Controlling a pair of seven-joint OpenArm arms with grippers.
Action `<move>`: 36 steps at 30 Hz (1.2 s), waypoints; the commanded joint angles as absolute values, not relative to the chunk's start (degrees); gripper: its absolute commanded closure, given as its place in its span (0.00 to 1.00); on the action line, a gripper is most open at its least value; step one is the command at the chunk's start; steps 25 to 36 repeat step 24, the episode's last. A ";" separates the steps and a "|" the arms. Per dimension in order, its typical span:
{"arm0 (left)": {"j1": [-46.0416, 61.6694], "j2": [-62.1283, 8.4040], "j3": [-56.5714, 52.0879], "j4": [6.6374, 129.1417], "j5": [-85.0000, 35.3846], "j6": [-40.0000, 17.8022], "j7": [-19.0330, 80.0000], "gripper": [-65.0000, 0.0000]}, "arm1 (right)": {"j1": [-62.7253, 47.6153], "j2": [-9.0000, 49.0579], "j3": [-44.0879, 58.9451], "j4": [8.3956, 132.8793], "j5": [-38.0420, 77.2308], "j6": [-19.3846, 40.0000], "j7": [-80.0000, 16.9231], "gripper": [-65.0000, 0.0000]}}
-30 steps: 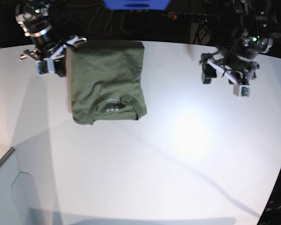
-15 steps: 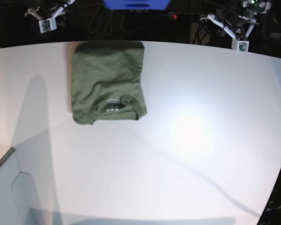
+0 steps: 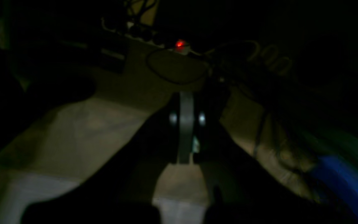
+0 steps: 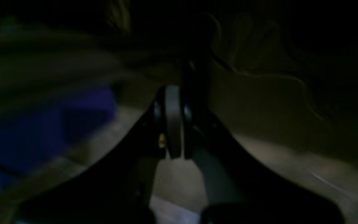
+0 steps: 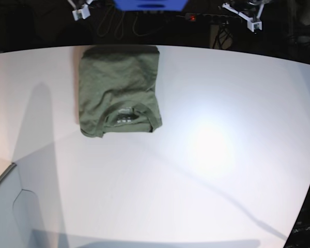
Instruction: Layout the t-shirt on the table in an organized manner, then fold the t-shirt properly
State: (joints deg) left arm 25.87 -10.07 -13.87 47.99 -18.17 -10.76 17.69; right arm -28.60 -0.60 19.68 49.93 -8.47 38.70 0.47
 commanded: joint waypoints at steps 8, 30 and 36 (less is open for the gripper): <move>10.07 -11.74 3.47 13.67 -17.19 -10.86 -0.48 1.00 | -20.09 2.42 9.19 23.16 -8.13 16.13 19.47 1.00; 3.91 -6.29 6.99 8.22 -17.19 -10.24 -1.89 1.00 | -10.68 2.15 7.25 7.87 -8.04 -20.88 25.10 1.00; 3.91 -6.29 6.99 8.22 -17.19 -10.24 -1.89 1.00 | -10.68 2.15 7.25 7.87 -8.04 -20.88 25.10 1.00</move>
